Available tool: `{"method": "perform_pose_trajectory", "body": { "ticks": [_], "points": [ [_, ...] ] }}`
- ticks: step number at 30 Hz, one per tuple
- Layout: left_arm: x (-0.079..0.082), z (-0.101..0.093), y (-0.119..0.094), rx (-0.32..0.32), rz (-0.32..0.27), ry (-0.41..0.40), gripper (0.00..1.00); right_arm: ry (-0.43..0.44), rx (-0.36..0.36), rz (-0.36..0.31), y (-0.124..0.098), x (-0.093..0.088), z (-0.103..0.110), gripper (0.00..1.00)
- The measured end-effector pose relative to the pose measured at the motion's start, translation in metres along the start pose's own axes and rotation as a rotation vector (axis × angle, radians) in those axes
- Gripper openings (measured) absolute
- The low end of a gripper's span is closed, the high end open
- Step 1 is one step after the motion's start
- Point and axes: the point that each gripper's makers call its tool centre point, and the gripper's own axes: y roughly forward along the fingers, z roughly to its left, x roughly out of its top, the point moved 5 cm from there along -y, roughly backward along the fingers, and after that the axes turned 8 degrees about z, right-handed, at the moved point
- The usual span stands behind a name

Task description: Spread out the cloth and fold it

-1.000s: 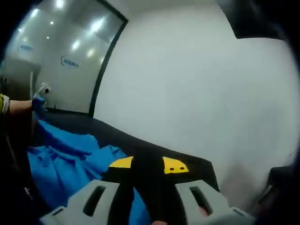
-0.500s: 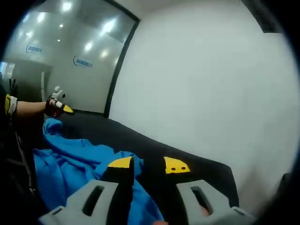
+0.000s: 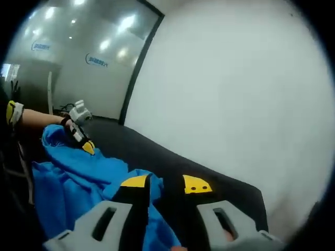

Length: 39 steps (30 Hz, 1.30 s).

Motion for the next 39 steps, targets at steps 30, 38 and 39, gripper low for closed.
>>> {"method": "perform_pose_trajectory", "body": {
  "ticks": [30,38,39],
  "points": [
    [0.053,-0.225,-0.125,-0.751,-0.193,0.816,0.04,-0.045,0.771,-0.3,-0.014,0.041,0.156,0.48],
    [0.029,-0.268,-0.13,-0.882,-0.026,0.925,0.04,0.278,1.191,-0.179,-0.022,0.037,0.171,0.47],
    [0.03,-0.269,-0.129,-0.88,-0.021,0.926,0.04,0.315,1.242,-0.1,-0.02,0.029,0.176,0.46]
  ]
}}
